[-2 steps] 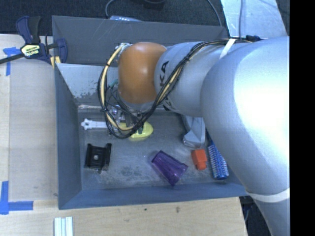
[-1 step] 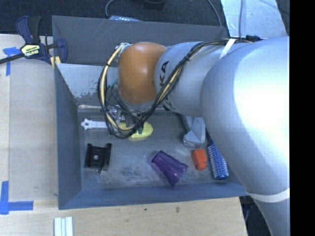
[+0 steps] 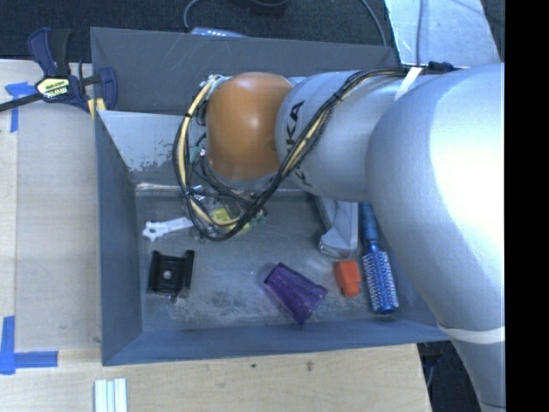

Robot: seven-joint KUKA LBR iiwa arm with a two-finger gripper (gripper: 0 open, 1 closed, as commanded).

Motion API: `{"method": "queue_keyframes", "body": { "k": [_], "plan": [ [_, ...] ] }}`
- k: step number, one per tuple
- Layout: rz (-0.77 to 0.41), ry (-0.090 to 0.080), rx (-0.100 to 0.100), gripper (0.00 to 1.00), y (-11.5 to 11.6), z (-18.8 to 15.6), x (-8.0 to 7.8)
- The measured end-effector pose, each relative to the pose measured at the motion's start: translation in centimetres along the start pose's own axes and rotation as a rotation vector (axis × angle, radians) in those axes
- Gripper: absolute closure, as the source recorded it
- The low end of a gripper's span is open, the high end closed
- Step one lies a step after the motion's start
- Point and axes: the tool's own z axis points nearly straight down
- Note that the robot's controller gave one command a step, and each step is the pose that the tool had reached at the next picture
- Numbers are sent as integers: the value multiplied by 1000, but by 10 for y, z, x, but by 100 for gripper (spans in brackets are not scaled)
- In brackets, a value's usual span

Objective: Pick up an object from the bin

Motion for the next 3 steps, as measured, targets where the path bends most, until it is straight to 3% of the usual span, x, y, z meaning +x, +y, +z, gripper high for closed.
{"method": "queue_keyframes", "body": {
  "k": [2, 3],
  "plan": [
    [-4, 6, -1, 100, 0, -5, 2],
    [-149, -2, 0, 100, -20, -55, -1]
  ]
}}
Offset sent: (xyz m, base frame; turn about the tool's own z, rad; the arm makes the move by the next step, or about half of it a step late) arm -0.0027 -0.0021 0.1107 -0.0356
